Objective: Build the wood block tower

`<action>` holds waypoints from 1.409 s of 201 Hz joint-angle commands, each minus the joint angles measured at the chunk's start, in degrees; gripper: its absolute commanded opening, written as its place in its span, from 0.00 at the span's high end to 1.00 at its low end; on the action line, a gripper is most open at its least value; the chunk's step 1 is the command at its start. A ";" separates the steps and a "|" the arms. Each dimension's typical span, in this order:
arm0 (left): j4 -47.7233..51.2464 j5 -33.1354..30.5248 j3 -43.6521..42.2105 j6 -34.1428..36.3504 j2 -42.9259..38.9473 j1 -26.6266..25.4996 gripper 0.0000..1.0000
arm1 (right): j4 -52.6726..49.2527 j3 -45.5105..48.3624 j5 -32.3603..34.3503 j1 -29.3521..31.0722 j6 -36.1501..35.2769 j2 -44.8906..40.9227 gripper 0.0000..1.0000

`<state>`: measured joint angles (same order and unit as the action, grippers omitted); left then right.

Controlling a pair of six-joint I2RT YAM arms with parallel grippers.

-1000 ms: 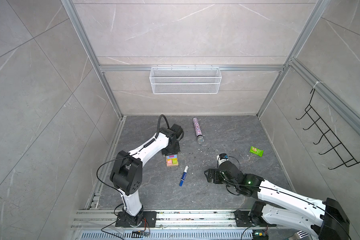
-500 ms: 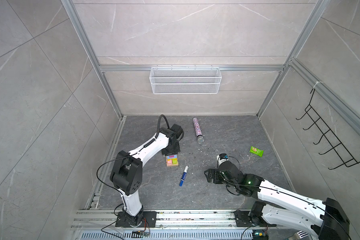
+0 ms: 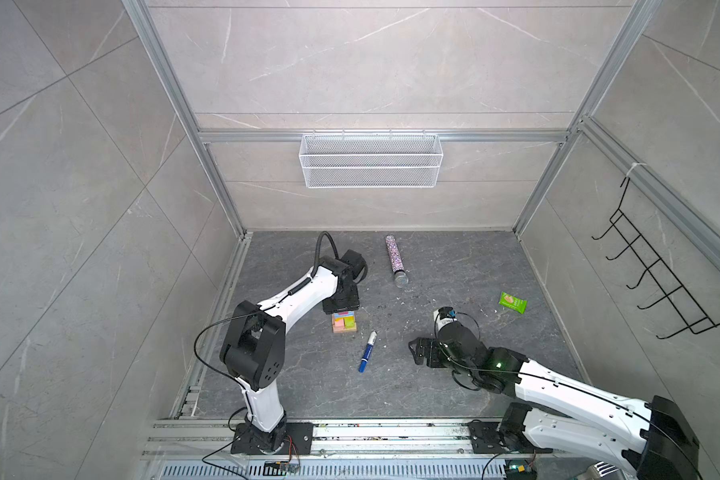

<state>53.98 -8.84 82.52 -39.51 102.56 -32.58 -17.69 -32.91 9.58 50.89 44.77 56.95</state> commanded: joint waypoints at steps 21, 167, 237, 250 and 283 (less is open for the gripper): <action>0.96 0.51 0.64 1.34 -3.35 0.00 0.35 | -0.28 -0.84 0.61 0.39 -0.07 0.36 0.05; 3.19 0.41 10.15 10.12 -1.62 -12.35 0.38 | -3.69 -0.96 4.48 0.43 2.64 -6.83 0.01; -2.80 5.56 12.23 11.23 3.72 -19.29 0.39 | -9.73 -2.74 9.22 0.21 2.93 -15.19 0.01; -4.36 6.86 12.57 11.27 4.75 -20.45 0.39 | -10.69 -3.35 9.59 0.20 1.70 -16.57 0.01; -7.07 9.75 14.47 11.55 8.23 -22.90 0.40 | -11.96 -3.85 9.83 0.22 0.19 -20.32 0.01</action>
<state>50.37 -2.63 94.00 -29.61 108.66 -53.91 -27.00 -35.18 17.87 50.98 46.72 39.16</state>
